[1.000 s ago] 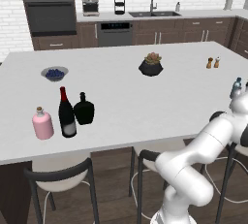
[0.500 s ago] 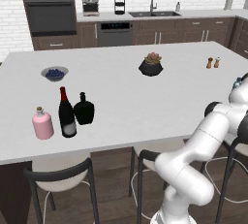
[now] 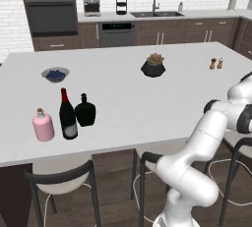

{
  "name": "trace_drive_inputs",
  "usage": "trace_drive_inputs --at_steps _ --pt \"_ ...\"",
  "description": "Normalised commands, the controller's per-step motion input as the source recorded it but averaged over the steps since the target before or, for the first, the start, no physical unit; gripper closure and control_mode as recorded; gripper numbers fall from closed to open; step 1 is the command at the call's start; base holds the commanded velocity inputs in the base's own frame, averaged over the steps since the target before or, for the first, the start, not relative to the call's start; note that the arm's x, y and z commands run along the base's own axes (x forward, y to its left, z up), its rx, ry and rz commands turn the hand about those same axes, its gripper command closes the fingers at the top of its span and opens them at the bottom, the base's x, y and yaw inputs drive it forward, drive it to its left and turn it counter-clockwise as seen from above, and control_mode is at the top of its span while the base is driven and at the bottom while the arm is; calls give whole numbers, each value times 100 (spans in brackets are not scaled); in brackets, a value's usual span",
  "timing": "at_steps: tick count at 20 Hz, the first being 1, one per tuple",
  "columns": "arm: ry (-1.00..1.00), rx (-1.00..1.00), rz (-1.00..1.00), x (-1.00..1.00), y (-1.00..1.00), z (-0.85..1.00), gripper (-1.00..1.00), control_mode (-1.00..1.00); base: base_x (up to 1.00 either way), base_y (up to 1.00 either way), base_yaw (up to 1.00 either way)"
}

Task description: Move the plastic bottles in the middle to the plastics group, and the glass bottles in the middle to the glass group.

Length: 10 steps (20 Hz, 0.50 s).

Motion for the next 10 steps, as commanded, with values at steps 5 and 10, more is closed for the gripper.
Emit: trace_drive_inputs --at_steps 5,10 --pt "0 0 3 20 -5 -22 100 -100 0 0 0" --pt "0 0 2 5 -5 0 100 -100 0 0 0"
